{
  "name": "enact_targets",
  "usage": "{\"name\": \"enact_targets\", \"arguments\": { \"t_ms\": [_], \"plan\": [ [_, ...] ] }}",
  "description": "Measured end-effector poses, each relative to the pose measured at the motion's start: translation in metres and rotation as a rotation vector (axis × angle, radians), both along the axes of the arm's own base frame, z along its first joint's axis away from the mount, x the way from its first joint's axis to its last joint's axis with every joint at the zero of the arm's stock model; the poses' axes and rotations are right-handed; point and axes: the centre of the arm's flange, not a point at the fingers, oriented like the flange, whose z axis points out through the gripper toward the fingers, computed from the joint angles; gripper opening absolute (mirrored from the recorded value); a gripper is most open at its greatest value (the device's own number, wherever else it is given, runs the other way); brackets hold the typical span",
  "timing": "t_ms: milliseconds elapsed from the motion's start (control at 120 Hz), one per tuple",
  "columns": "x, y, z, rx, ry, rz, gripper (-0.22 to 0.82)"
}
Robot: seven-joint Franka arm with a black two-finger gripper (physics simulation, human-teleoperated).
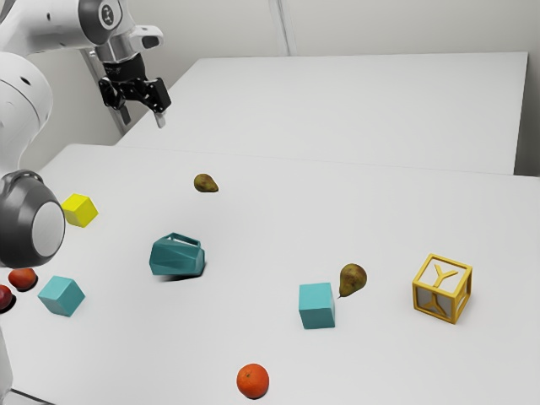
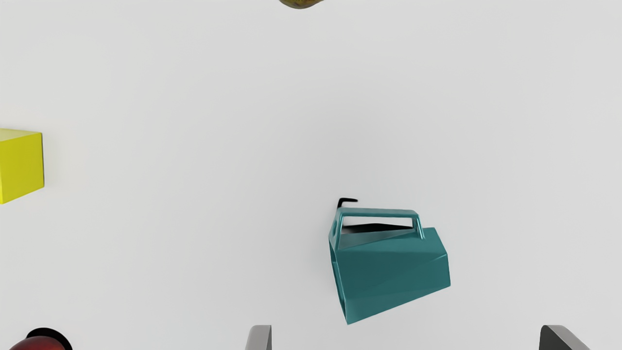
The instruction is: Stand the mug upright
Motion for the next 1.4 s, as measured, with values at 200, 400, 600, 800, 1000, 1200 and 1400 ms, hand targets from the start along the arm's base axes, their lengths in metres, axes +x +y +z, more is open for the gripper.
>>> {"name": "enact_targets", "arguments": {
  "t_ms": [200,400,600,800,1000,1200,1400],
  "plan": [
    [-0.001,0.001,0.002,0.0,-0.005,-0.004,0.6],
    [-0.049,0.018,-0.029,-0.194,0.039,0.041,0.6],
    [-0.119,0.026,-0.097,-0.353,0.044,0.103,0.6],
    [-0.156,0.038,-0.151,-0.412,0.011,0.184,0.6],
    [-0.167,0.057,-0.186,-0.433,-0.03,0.24,0.6],
    [-0.154,0.064,-0.218,-0.471,-0.089,0.265,0.6],
    [-0.147,0.069,-0.245,-0.505,-0.116,0.27,0.6]
  ]
}}
